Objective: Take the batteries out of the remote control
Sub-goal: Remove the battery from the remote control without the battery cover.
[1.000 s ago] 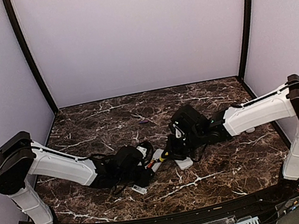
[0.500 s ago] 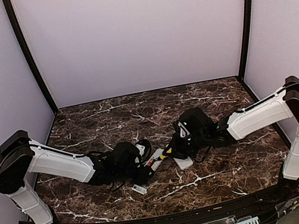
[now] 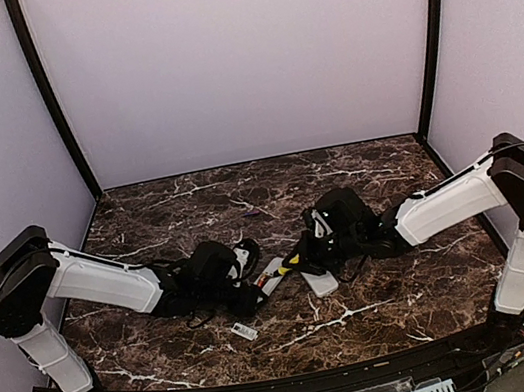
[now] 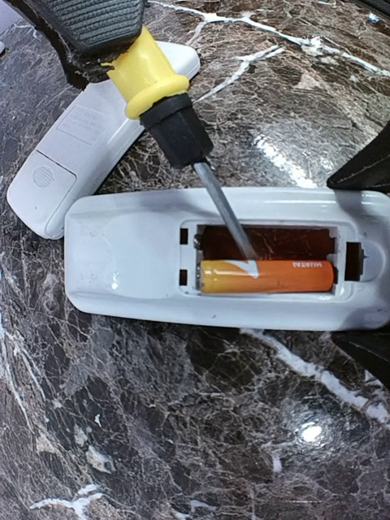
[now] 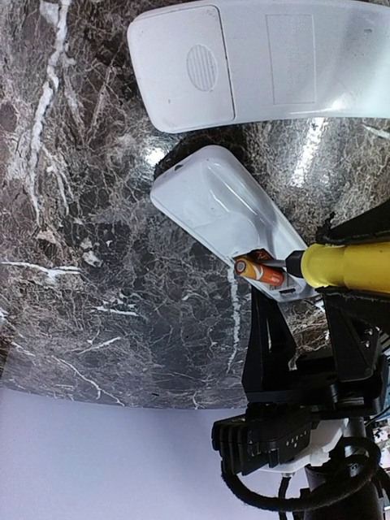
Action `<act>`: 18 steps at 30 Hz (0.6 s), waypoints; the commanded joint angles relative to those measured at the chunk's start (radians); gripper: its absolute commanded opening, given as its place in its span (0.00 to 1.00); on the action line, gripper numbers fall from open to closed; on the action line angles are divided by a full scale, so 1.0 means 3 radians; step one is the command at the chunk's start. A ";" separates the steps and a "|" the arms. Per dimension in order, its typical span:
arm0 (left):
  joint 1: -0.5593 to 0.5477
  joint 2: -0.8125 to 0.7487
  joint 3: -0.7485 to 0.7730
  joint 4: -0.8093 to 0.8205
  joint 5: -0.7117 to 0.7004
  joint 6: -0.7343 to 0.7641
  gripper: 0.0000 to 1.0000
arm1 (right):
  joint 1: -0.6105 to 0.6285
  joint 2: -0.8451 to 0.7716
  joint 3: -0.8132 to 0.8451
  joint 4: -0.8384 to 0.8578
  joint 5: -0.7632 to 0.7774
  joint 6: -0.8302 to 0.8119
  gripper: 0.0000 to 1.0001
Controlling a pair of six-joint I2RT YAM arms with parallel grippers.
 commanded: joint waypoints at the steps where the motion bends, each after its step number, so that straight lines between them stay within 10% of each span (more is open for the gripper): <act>1: 0.0003 -0.0062 0.0024 -0.0063 0.0271 -0.0030 0.30 | -0.0023 0.0084 -0.0033 0.0313 -0.0064 -0.0047 0.00; 18: 0.0039 -0.0037 0.0022 -0.0066 0.0298 -0.0041 0.29 | -0.0036 0.0049 -0.0056 0.0889 -0.0650 -0.0231 0.00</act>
